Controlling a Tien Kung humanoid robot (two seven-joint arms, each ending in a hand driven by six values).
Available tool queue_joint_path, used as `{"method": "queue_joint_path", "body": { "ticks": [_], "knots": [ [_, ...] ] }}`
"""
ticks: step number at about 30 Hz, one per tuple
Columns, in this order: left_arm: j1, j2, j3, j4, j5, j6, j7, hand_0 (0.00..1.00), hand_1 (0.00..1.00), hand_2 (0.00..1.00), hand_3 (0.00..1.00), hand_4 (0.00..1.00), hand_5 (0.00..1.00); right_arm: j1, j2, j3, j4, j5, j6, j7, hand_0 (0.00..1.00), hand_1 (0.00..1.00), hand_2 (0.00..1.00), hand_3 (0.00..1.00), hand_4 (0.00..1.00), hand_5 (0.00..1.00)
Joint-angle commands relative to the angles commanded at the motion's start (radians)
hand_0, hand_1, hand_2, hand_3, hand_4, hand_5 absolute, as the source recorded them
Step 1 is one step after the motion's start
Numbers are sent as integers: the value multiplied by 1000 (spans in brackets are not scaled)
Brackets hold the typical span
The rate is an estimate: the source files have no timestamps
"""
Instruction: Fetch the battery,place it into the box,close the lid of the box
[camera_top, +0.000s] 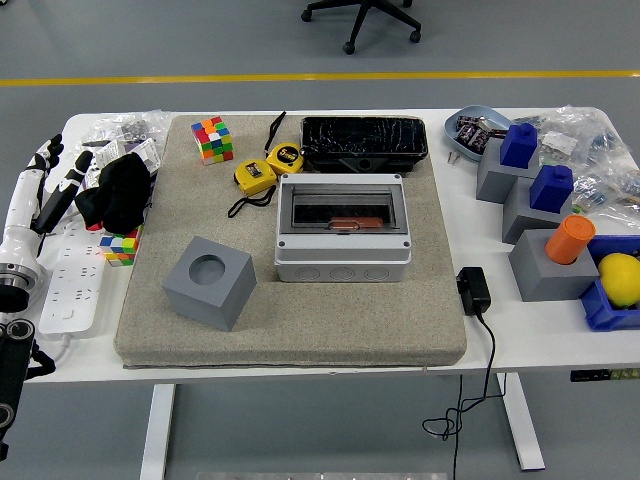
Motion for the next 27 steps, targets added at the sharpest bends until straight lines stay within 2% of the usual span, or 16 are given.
{"method": "queue_joint_path", "body": {
  "ticks": [27],
  "knots": [
    [-8,-10,1,-6,12,17,-10,998,998,998,996,998,998,7,-1,2,0,8,-2,3,887,879,844,822,998,998]
  ]
}}
